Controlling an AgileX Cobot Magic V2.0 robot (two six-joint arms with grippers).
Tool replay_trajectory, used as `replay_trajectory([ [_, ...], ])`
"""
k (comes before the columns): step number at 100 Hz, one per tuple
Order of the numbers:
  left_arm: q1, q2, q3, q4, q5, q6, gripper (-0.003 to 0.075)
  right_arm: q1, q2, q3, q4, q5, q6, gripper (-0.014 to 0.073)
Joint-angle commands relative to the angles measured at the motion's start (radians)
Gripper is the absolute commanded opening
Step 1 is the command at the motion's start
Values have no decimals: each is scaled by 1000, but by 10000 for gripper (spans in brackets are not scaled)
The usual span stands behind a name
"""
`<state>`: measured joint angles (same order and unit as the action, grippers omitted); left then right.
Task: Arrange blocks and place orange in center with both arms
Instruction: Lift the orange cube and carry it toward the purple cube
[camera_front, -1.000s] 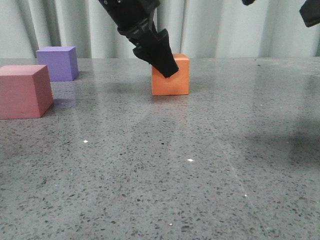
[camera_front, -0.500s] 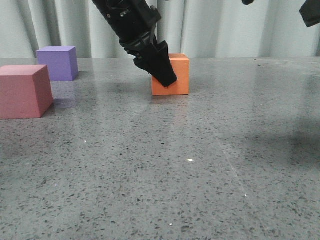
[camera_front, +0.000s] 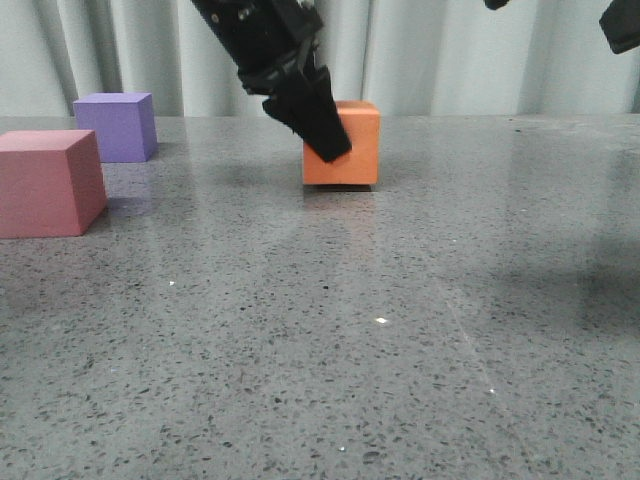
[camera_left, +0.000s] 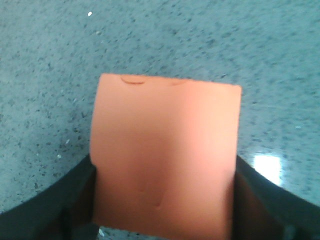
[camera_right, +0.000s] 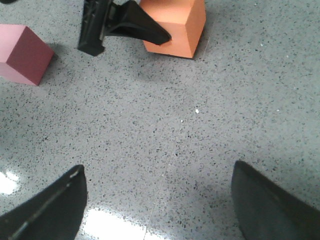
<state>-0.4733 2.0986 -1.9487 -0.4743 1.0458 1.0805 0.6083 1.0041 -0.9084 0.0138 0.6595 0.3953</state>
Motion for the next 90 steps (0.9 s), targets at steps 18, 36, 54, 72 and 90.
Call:
replay_trajectory([
  [18,10,-71,-191,0,141,-311,148,-2,-19,-24,4,-73,-9,590],
  [36,64,-74,-293,63,213,-585,148,-2,-19,-24,4,-80,-9,590],
  [54,139,-118,-305,94,213,-816,148,-2,-19,-24,4,-84,-9,590],
  [72,200,-184,-305,218,213,-981,148,-2,-19,-24,4,-87,-9,590],
  [90,224,-267,-259,369,213,-1120,148,-2,-19,-24,4,-89,-9,590],
])
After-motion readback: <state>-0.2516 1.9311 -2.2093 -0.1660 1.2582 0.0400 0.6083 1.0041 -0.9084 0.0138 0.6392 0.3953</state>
